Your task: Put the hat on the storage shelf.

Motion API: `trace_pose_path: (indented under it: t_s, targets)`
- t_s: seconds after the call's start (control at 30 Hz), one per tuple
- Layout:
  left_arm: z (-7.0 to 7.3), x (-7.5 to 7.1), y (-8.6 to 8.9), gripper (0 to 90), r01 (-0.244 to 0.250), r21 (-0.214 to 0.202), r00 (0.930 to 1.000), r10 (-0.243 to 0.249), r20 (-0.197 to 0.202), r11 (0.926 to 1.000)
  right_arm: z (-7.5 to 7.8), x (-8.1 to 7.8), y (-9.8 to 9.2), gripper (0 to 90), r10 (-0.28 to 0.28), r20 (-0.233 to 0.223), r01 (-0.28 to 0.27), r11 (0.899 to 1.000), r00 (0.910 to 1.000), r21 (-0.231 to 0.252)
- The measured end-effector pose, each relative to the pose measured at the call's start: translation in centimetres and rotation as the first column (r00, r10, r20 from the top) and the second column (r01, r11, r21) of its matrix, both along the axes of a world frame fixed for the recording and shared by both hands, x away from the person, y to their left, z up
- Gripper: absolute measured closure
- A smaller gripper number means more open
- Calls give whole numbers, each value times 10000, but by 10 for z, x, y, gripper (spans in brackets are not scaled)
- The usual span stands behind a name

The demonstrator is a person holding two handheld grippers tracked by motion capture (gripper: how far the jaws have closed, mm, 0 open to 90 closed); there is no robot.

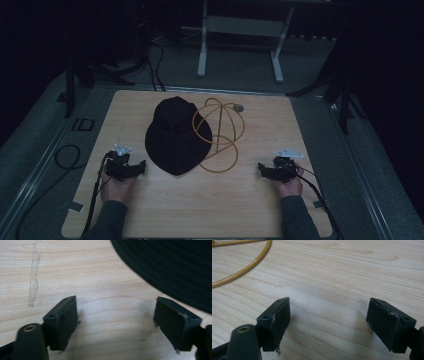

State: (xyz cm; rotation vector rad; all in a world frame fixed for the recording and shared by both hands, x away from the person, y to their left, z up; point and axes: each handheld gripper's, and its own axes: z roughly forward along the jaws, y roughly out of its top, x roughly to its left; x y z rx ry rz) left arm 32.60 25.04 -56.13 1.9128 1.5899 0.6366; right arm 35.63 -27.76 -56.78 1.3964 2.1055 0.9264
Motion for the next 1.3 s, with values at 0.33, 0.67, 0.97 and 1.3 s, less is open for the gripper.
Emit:
trace_pose_path:
  t_s: [0.33, 0.67, 0.97, 1.3]
  targets:
    - [9, -2, 6, 518, -62, -17, 9989, 61, -463, 10000, 0, 1, 1, 191, 34, -10, -34, 10000, 10000, 17]
    - [48, -5, -1, 583, 1216, 120, 9920, -1211, -351, 9925, 0, 1, 1, 192, 19, -7, -19, 10000, 10000, 34]
    - [76, -3, -14, 647, 2139, -348, 9749, -2156, -562, 9762, 0, 1, 1, 192, 27, -22, -27, 10000, 10000, 33]
    - [94, 2, -23, 673, 2868, -451, 9536, -2897, -816, 9569, 0, 1, 1, 192, 34, -20, -34, 10000, 10000, 34]
